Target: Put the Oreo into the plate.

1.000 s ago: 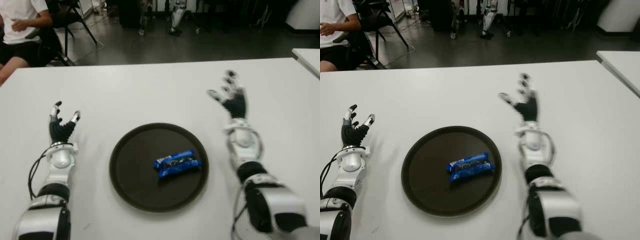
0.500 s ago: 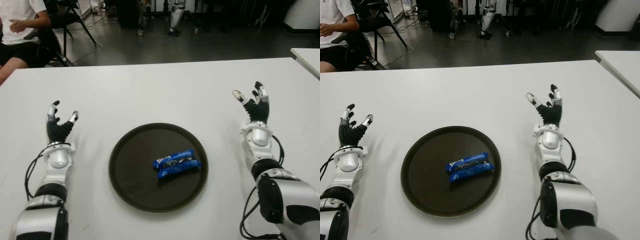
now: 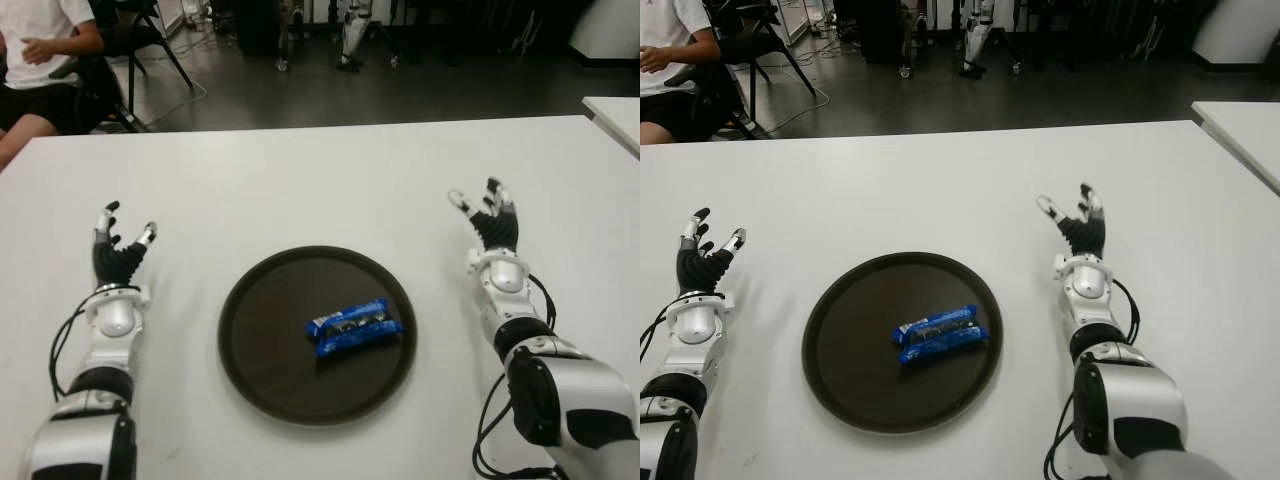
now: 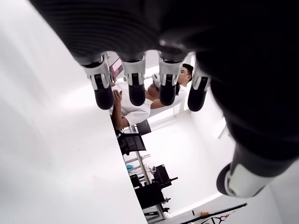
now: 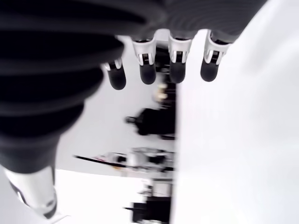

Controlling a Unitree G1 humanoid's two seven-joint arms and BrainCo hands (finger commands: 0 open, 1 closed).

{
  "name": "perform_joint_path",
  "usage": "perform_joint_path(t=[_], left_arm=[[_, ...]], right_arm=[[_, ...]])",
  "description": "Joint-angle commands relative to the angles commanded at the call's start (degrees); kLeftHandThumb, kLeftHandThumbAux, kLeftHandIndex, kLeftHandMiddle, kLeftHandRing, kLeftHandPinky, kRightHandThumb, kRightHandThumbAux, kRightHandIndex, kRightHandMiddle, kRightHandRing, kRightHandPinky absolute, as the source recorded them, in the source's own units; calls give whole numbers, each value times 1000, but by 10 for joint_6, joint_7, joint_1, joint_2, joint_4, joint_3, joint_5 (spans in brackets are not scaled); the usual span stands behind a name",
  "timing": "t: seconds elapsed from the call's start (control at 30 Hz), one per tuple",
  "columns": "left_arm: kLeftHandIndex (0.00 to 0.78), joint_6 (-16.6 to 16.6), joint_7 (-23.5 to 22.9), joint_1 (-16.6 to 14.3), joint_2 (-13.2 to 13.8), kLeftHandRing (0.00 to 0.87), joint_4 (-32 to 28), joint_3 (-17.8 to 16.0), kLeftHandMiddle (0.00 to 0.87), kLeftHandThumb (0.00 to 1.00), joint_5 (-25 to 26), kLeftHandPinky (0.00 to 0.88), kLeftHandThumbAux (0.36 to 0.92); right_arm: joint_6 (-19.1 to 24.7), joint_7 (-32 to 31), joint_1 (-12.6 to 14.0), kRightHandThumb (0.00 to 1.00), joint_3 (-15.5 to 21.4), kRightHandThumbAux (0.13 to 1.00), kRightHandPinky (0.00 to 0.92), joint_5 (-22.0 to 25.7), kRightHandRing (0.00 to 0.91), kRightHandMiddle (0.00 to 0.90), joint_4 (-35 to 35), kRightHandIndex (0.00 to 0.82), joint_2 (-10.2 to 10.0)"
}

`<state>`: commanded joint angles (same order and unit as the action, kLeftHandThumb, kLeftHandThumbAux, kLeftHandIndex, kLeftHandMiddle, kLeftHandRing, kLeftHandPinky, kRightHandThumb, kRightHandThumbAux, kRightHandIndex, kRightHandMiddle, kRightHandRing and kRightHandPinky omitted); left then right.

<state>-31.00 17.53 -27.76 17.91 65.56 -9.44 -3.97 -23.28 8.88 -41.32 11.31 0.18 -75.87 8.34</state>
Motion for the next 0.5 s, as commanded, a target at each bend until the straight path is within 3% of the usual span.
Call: perform_joint_path(t=[0.5], left_arm=[[0, -2, 0, 2, -2, 0, -2, 0, 0, 0, 1, 0, 660]], right_arm=[[-15, -12, 6, 0, -10, 673, 0, -24, 0, 0, 3, 6, 2]])
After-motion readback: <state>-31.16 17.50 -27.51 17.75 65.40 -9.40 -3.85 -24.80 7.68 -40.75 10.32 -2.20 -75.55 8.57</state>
